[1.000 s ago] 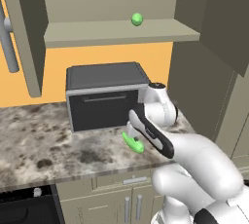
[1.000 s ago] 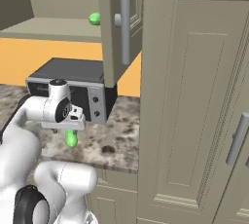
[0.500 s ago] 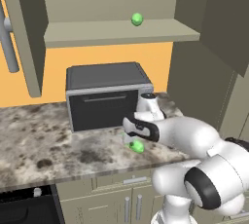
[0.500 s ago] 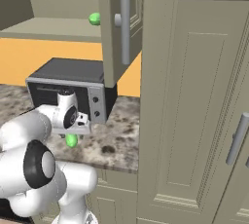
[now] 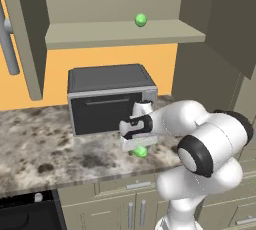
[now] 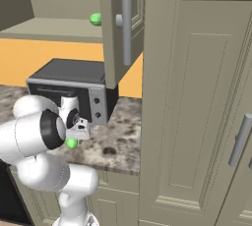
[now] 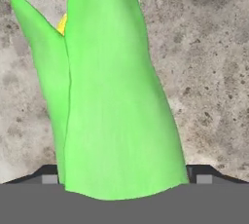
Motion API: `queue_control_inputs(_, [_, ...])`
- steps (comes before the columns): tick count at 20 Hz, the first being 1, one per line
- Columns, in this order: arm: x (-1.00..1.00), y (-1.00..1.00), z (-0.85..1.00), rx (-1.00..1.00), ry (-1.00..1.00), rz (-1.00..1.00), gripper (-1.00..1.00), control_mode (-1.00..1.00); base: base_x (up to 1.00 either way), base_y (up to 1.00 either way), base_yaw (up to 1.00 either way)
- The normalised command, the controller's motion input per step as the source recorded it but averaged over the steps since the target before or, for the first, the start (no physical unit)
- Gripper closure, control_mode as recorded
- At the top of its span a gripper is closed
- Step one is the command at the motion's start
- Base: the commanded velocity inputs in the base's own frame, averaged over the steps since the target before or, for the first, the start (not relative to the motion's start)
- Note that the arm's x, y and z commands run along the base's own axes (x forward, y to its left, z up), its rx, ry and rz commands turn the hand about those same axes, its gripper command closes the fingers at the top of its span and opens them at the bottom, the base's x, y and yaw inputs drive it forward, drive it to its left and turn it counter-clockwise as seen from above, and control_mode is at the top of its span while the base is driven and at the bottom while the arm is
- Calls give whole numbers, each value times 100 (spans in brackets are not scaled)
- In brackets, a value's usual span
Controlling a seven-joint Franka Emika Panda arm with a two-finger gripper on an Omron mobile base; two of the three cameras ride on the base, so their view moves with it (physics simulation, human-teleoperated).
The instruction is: Pick the corn, corn from the counter and place them in the cabinet. Then close the cabinet.
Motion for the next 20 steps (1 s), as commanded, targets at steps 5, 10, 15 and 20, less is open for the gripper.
queue_control_inputs(5, [-100,0,5,0,-21,0,100,-100,0,0,0])
queue_control_inputs(10, [-75,-19,93,0,-19,-4,100,-100,0,0,0])
queue_control_inputs(15, [-39,-34,100,0,-14,-5,100,-100,0,0,0])
queue_control_inputs(20, [-29,-5,100,0,-26,-4,100,-100,0,0,0])
